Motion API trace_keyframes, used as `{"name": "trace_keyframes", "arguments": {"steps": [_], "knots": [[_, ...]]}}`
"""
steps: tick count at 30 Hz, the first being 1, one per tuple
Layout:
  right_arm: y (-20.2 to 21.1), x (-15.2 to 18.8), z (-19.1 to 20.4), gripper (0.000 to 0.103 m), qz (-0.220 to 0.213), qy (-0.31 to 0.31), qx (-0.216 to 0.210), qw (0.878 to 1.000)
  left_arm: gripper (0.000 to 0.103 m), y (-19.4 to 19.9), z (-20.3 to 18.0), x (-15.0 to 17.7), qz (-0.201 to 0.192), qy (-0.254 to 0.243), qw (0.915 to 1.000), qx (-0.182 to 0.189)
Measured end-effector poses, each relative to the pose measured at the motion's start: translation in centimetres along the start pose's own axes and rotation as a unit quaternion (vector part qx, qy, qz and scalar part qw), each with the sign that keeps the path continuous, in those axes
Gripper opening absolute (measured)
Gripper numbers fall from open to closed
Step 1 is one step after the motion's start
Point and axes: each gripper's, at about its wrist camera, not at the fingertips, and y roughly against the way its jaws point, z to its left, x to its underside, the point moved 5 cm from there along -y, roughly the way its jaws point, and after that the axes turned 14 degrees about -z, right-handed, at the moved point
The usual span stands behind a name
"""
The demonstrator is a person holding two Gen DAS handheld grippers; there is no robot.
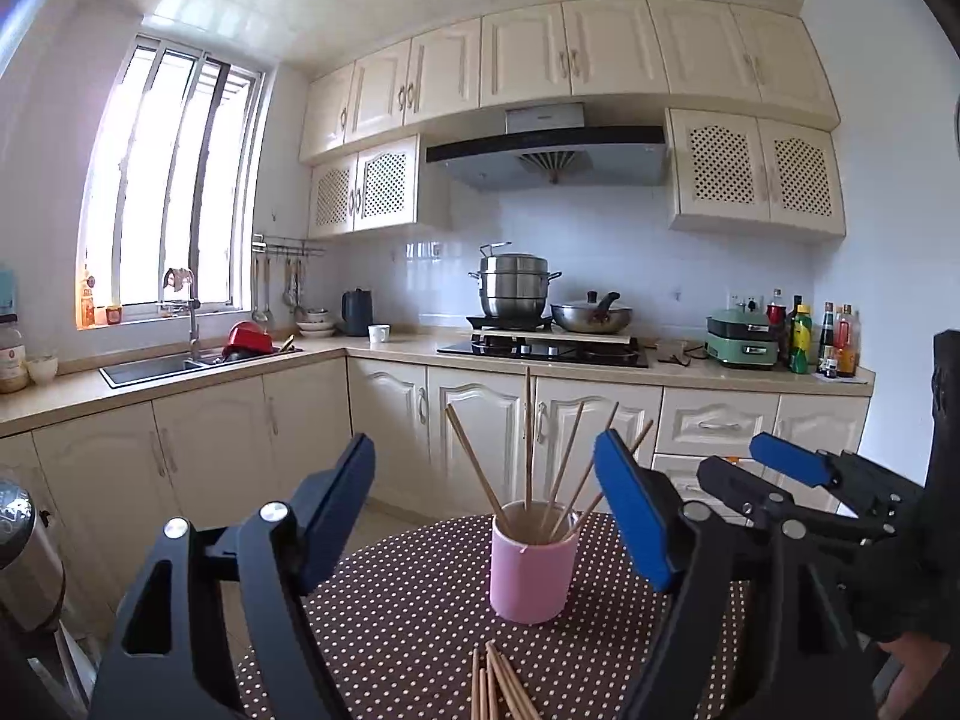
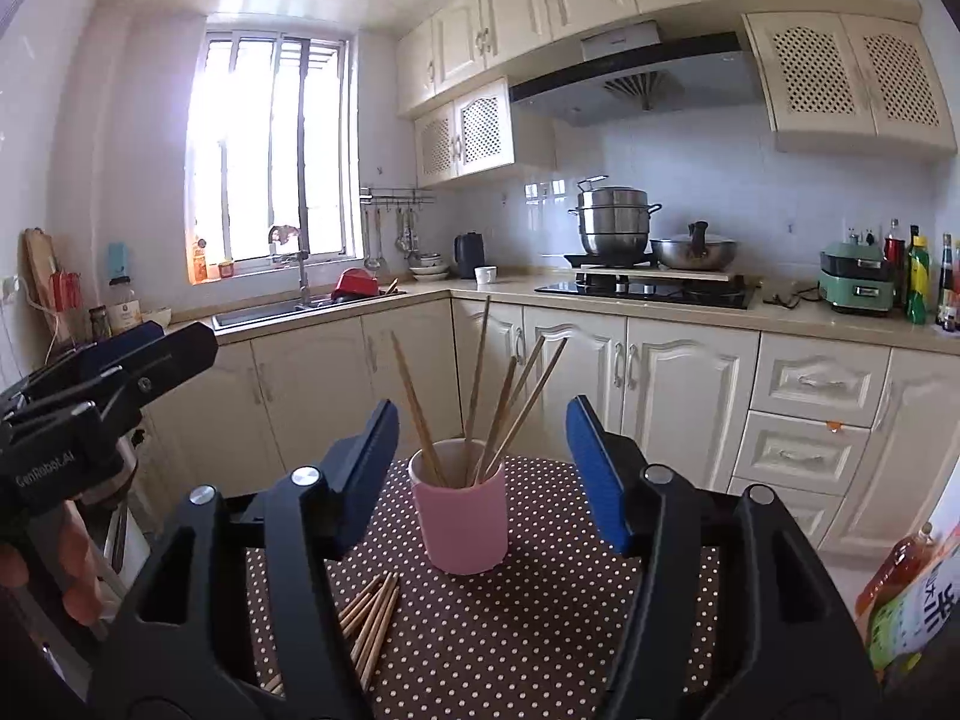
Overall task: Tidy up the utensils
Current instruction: 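Move both open tools back down to the chopstick pile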
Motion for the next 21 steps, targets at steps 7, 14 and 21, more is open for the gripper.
{"name": "trace_keyframes", "arguments": {"steps": [7, 14, 21], "knots": [[0.5, 2.8, 1.0, 0.058, 0.050, 0.004, -0.023, 0.998, 0.074, 0.4, 2.7, 3.6, 0.063, 0.011, 0.9978, -0.013], [-0.5, 7.8, 1.6, 0.058, 0.124, 0.002, -0.031, 0.992, 0.074, -2.3, 5.7, 10.5, 0.210, 0.053, 0.9763, -0.001], [-1.5, 12.4, 1.9, 0.058, 0.198, -0.007, -0.039, 0.979, 0.055, -4.7, 7.1, 17.8, 0.350, 0.087, 0.9328, -0.003]]}}
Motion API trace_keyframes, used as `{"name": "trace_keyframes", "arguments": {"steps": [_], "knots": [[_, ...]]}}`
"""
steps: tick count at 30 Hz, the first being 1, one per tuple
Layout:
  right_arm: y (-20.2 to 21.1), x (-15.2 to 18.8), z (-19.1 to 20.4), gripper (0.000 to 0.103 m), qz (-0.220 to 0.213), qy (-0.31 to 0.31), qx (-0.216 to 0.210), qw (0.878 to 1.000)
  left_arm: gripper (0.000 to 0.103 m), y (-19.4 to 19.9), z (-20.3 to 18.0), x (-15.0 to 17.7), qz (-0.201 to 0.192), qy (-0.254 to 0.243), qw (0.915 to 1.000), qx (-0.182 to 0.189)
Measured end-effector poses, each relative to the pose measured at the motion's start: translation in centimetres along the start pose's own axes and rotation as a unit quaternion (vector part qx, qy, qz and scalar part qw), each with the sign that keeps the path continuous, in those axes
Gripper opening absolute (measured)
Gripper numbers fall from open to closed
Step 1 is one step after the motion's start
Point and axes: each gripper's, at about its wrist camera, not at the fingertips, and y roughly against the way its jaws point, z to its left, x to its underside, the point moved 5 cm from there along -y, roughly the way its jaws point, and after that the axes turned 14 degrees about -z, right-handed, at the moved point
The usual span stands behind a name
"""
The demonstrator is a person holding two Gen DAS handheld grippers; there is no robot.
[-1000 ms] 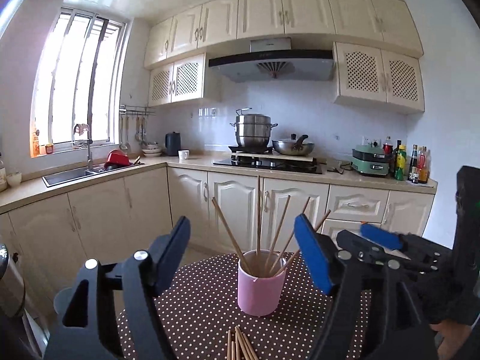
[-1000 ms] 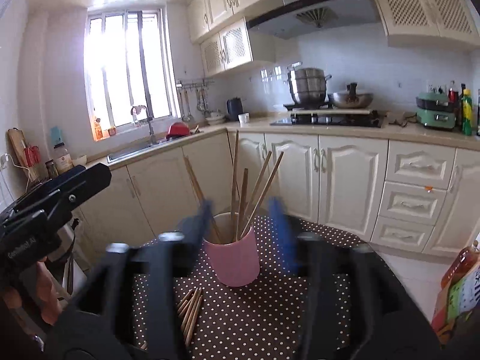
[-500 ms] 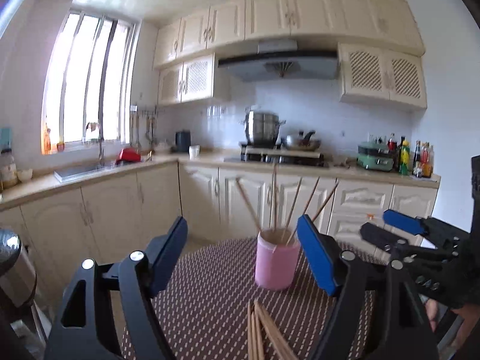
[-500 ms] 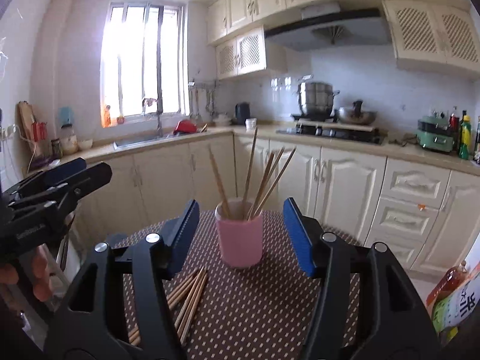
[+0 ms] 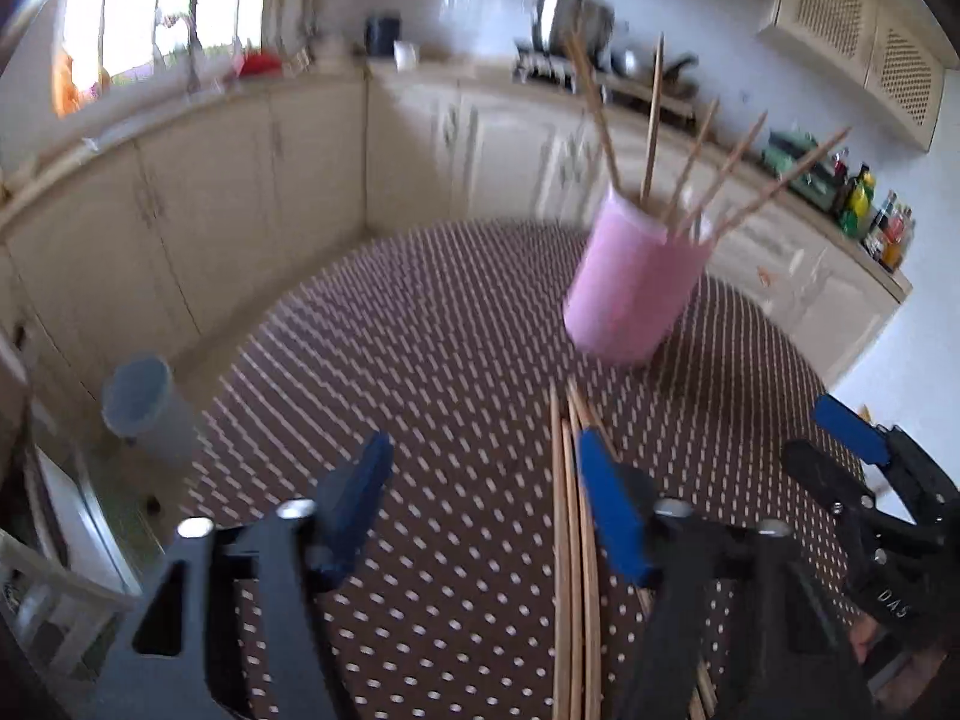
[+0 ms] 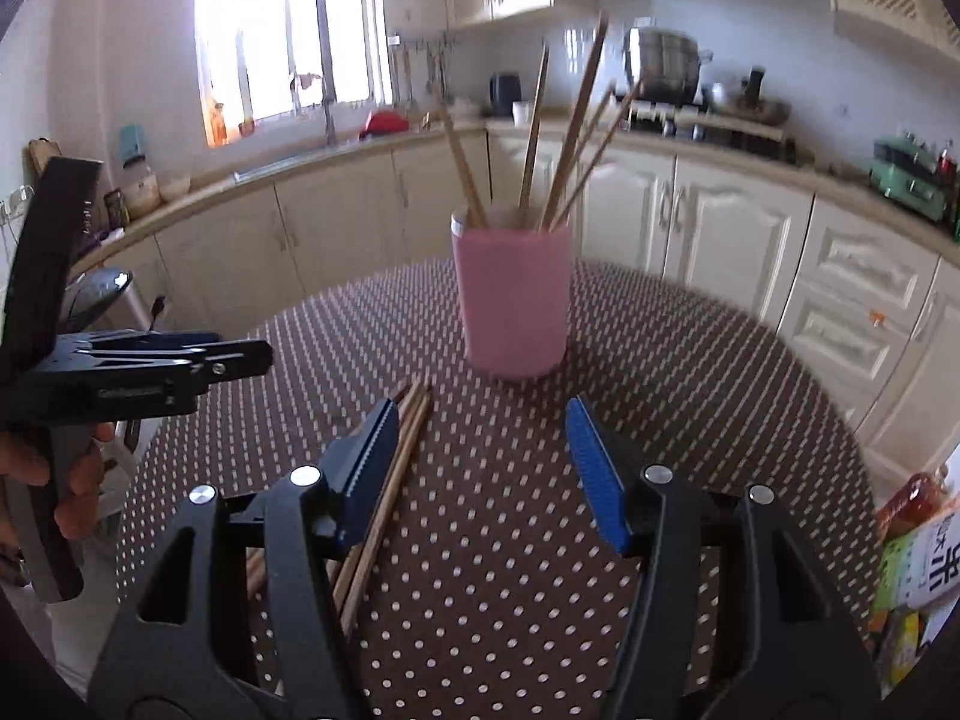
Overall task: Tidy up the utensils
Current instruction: 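Move both open tools back down to the chopstick pile, then close the left tool on a chopstick while the right tool grasps another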
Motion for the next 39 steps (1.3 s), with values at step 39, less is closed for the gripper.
{"name": "trace_keyframes", "arguments": {"steps": [39], "knots": [[-4.6, 4.0, -0.4, 0.058, 0.114, -0.018, -0.019, 0.993, 0.037, -7.0, -4.5, 2.0, 0.129, -0.080, 0.9882, -0.018]]}}
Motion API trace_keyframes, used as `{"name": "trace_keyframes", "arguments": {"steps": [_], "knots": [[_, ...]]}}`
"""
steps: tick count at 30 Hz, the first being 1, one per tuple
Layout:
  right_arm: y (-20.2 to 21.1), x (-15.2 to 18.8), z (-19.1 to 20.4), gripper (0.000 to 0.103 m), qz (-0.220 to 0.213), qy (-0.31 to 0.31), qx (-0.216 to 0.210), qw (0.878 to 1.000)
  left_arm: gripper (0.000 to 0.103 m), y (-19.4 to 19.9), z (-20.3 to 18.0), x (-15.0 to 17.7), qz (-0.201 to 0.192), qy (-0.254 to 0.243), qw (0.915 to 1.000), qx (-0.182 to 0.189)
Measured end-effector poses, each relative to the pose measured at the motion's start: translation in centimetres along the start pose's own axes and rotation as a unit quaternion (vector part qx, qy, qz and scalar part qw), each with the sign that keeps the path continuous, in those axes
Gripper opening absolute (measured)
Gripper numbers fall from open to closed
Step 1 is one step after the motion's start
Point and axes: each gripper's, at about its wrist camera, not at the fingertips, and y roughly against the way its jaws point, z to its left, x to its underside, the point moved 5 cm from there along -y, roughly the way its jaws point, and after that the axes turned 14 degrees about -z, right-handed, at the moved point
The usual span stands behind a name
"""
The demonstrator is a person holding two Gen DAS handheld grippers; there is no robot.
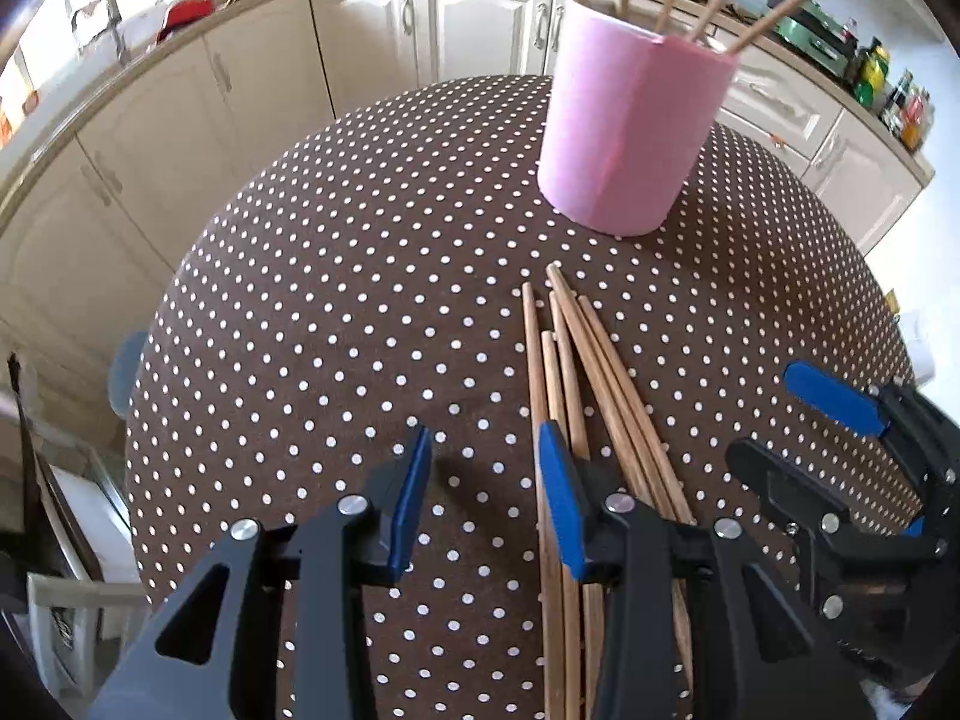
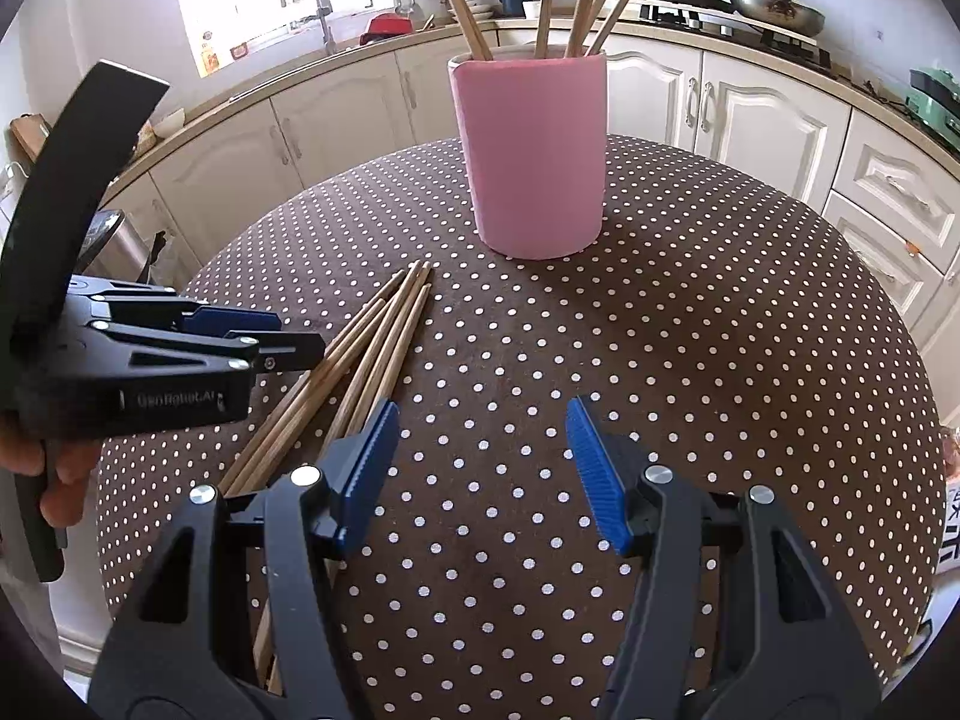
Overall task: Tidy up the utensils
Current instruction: 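Close the left tool on a chopstick while the right tool grasps another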
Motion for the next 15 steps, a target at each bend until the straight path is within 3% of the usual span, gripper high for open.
{"name": "trace_keyframes", "arguments": {"steps": [4, 12, 14, 15], "knots": [[-0.4, 0.0, 0.1, 0.058, 0.005, -0.003, -0.003, 1.000, 0.037, -0.2, 0.1, 0.0, 0.012, 0.032, 0.9992, 0.023], [-1.7, 0.1, 0.7, 0.058, 0.015, -0.001, -0.006, 1.000, 0.036, -0.8, 0.0, -0.4, 0.012, 0.021, 0.9993, 0.027], [-2.1, 0.0, 0.9, 0.058, 0.020, 0.004, -0.001, 1.000, 0.019, -1.3, 0.1, -0.7, 0.009, -0.004, 0.9999, -0.001], [-2.4, -0.1, 1.1, 0.058, 0.024, 0.008, -0.003, 1.000, 0.017, -1.4, 0.4, -0.5, 0.008, -0.009, 0.9999, -0.001]]}}
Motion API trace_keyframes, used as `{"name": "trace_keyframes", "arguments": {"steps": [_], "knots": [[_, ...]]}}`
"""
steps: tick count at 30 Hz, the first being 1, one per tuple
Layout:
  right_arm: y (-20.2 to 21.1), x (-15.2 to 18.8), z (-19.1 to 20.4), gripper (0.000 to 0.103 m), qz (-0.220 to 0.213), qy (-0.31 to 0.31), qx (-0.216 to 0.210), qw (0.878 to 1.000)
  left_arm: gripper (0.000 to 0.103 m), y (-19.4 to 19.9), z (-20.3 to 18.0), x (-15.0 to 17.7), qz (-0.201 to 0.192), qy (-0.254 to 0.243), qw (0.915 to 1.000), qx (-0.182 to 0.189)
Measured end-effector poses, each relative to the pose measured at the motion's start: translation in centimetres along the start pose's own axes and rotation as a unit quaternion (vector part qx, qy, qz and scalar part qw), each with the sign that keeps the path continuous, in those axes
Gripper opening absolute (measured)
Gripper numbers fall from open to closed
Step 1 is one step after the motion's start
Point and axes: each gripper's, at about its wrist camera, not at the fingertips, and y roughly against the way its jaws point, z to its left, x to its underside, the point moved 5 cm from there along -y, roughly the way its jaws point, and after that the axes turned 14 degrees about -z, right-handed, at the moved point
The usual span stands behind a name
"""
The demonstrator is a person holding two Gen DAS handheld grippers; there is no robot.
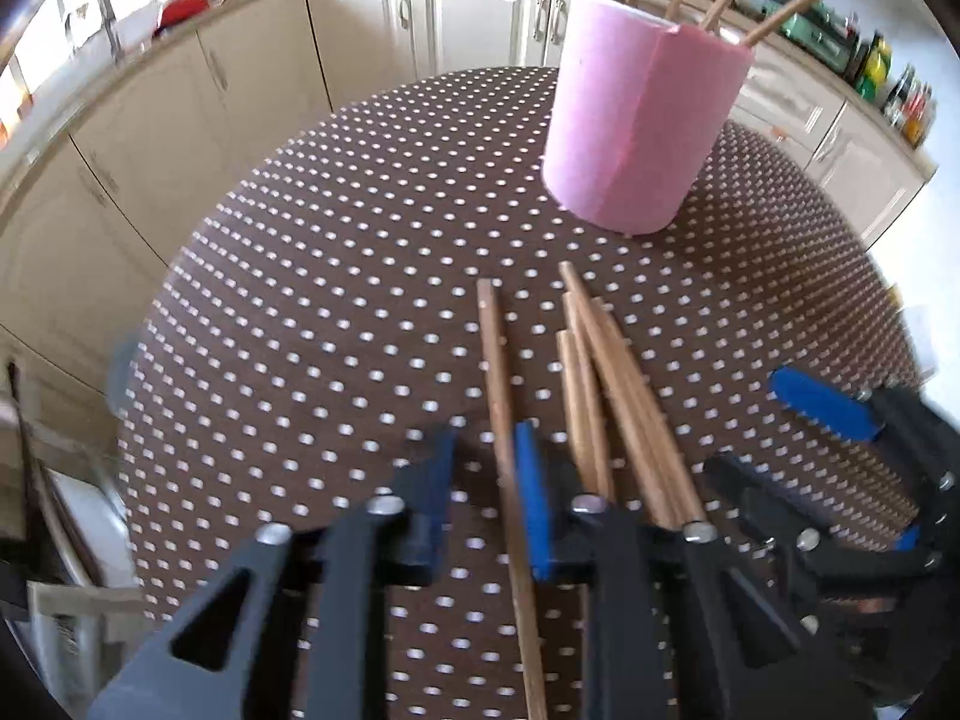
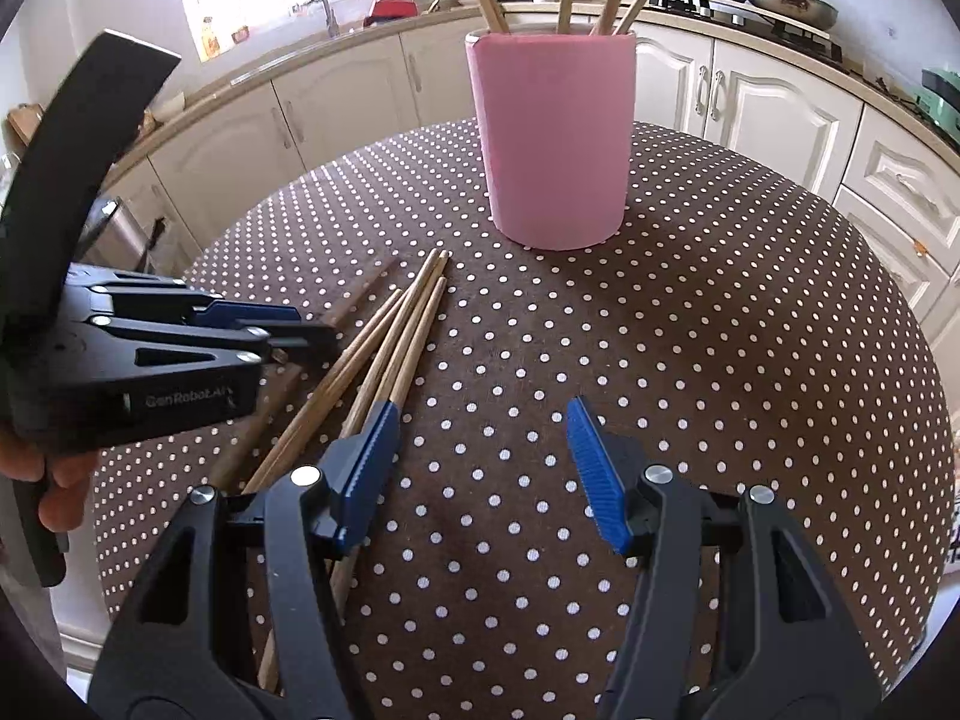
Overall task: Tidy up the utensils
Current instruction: 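Close the left tool on a chopstick while the right tool grasps another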
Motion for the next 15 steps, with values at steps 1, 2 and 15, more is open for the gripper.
{"name": "trace_keyframes", "arguments": {"steps": [1, 2, 15], "knots": [[-0.2, -0.1, 0.2, 0.058, 0.002, 0.001, -0.003, 1.000, 0.015, 0.0, 0.1, 0.0, -0.001, 0.001, 1.0000, 0.003], [-0.5, -0.2, 0.4, 0.058, 0.007, 0.004, -0.005, 1.000, 0.011, 0.0, 0.5, 0.0, -0.002, 0.009, 0.9999, 0.006], [-2.5, -1.3, 1.1, 0.058, 0.043, 0.025, 0.000, 0.999, 0.008, 0.1, 2.7, 0.3, -0.010, 0.048, 0.9980, 0.039]]}}
